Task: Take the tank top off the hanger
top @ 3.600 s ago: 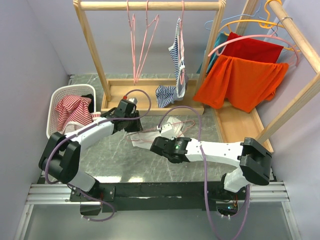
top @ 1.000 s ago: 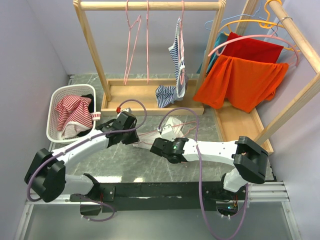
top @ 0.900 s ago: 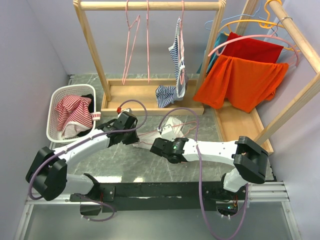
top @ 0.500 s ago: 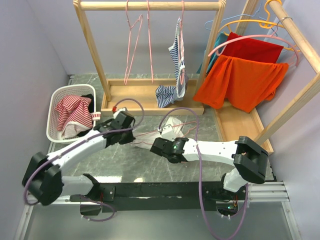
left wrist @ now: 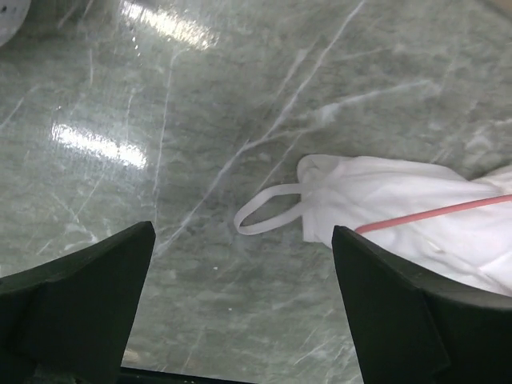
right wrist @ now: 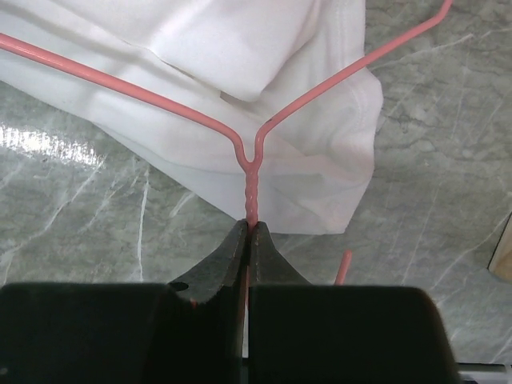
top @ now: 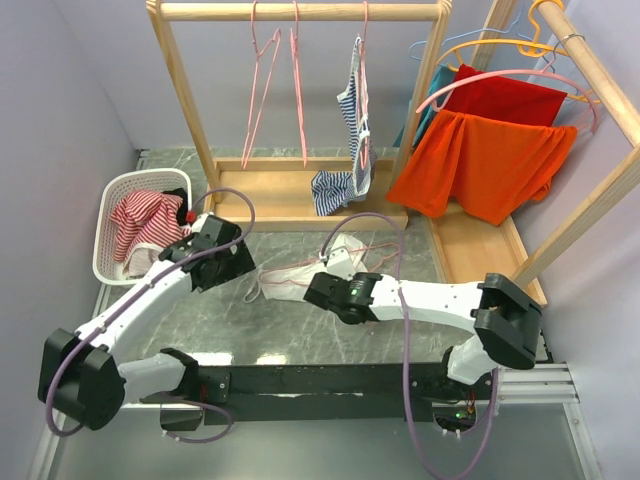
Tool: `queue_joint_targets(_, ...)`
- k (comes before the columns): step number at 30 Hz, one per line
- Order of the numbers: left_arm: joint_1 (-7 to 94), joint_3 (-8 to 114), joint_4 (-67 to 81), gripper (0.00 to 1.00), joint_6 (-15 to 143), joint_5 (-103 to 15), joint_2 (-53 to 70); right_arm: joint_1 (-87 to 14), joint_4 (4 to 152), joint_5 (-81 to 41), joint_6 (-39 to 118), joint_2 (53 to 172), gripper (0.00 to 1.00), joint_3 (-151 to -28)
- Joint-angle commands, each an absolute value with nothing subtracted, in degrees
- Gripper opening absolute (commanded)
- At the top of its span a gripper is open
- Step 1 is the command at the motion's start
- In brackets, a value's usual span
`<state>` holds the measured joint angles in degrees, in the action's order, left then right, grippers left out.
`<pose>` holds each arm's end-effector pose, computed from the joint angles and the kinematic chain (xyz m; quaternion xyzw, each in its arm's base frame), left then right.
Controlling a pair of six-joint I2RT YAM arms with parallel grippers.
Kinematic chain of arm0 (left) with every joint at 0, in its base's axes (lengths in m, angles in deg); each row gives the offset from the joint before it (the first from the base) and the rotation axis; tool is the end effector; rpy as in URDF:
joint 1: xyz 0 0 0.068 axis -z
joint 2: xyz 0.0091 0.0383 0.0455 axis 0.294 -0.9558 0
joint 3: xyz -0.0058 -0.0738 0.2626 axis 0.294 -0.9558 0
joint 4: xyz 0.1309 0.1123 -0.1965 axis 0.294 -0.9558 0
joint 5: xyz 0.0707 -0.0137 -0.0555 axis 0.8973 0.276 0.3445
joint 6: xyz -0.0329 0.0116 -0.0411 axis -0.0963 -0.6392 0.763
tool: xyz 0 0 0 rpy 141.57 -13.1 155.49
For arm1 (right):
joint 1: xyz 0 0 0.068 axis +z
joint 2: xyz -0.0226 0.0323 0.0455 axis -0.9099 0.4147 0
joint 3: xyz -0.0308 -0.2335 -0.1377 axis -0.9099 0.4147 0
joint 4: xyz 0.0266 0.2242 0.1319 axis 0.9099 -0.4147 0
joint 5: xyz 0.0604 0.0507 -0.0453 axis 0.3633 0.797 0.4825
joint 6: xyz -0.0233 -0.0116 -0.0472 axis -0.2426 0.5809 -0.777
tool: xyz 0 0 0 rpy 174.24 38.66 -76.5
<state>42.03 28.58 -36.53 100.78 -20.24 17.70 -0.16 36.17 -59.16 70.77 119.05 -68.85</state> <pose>0.2031 -0.0839 0.2400 -0.2257 0.9311 -0.0480 0.2825 0.1316 0.2418 0.1957 -0.1917 0.9352 -0.0706 0.2892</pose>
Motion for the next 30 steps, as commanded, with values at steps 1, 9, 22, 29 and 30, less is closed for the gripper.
queue_joint_targets(1, 41.97, 33.43, -32.37, 0.99, 96.25, -21.30, 23.06, -0.46, 33.56, -59.76, 69.48, 113.01, 0.00, -71.94)
queue_joint_targets(9, 48.63, 36.68, -20.59, 0.99, 80.52, -36.51, 26.59, -0.46, 30.92, -55.80, 63.41, 111.94, 0.00, -76.95)
queue_joint_targets(22, 57.71, 39.49, -21.81, 1.00, 76.20, -35.81, 18.08, -1.25, 31.28, -54.39, 62.88, 111.59, 0.00, -77.48)
queue_joint_targets(29, 60.95, 40.73, -20.68, 0.99, 70.93, -40.73, 16.39, -1.43, 29.96, -55.44, 62.79, 110.18, 0.00, -77.74)
queue_joint_targets(30, 61.65, 40.73, -20.41, 0.99, 70.31, -41.08, 16.57, -1.51, 29.87, -55.62, 62.70, 110.01, 0.00, -77.92)
